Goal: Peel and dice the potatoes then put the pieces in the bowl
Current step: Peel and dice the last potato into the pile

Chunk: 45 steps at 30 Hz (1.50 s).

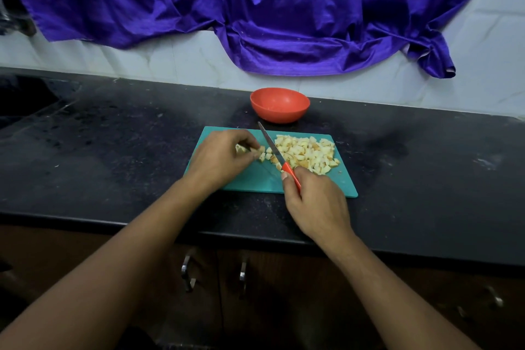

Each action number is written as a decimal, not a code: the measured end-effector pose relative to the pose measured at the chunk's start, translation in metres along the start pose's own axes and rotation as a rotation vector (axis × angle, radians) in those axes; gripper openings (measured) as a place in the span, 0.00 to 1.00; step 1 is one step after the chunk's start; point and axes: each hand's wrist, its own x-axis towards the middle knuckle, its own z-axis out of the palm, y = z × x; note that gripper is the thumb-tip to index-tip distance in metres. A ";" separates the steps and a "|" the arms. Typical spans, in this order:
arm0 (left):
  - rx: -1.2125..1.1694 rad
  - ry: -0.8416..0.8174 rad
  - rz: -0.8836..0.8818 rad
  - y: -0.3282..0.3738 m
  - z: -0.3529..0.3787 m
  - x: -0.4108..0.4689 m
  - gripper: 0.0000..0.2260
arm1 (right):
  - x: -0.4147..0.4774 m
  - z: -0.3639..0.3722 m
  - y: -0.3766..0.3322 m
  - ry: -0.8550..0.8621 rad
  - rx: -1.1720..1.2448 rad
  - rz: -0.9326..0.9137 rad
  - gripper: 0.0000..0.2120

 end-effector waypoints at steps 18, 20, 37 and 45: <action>-0.148 -0.055 -0.199 -0.014 0.001 -0.036 0.02 | -0.005 -0.004 -0.006 -0.005 0.049 0.004 0.13; -0.138 -0.048 -0.201 -0.014 0.001 -0.036 0.02 | -0.005 -0.006 -0.009 -0.033 0.053 0.012 0.12; -0.008 0.023 -0.267 -0.003 0.010 -0.035 0.04 | -0.006 -0.022 -0.069 -0.284 -0.195 0.055 0.09; -0.017 0.018 -0.271 -0.003 0.009 -0.035 0.07 | -0.002 -0.026 -0.084 -0.381 -0.262 0.068 0.13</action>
